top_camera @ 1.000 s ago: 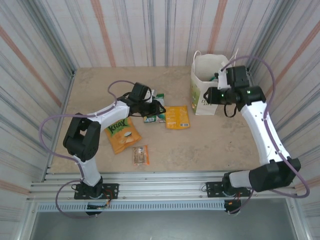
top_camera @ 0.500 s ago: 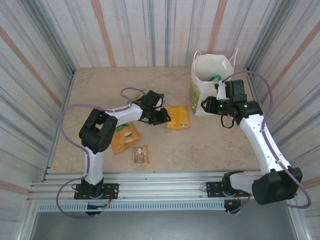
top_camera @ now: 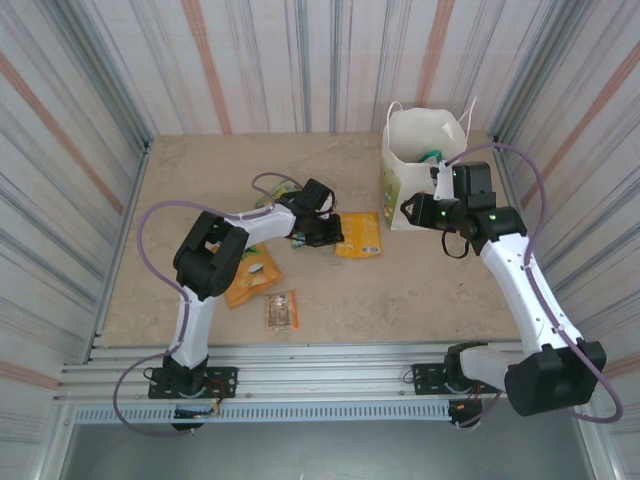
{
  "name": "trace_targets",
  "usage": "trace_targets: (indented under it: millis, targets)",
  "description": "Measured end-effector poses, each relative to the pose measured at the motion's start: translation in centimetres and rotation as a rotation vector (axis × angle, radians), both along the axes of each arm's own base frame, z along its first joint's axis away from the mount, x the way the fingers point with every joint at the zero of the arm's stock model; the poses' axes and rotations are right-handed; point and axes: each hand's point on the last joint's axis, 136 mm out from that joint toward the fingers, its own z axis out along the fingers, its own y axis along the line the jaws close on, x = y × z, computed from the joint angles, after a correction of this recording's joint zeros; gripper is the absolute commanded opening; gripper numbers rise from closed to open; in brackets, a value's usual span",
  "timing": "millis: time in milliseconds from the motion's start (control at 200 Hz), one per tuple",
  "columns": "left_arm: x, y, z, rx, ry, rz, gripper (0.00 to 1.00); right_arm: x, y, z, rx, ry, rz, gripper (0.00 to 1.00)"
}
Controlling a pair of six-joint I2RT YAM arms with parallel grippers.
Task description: Place the snacks into the paper bag
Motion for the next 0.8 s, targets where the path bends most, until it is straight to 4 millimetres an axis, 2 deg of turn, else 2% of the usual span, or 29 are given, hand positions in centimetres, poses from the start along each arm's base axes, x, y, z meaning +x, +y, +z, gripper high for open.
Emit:
trace_targets:
  millis: [120, 210, 391, 797]
  targets:
    - [-0.2, 0.3, 0.8, 0.01, -0.012, -0.016, 0.04, -0.1, -0.5, 0.4, 0.009, -0.016, -0.009, 0.46]
    - [-0.4, 0.4, 2.4, 0.006, -0.045, -0.042, 0.01, -0.1, -0.4, 0.7, 0.014, -0.044, 0.006, 0.44]
    - [-1.1, 0.7, 7.2, -0.03, -0.154, -0.1, 0.0, -0.3, 0.3, 1.7, 0.026, -0.115, 0.067, 0.43]
    - [-3.8, 2.1, 17.8, -0.146, -0.489, -0.237, 0.0, -0.1, 2.8, 5.8, 0.111, -0.325, 0.249, 0.46]
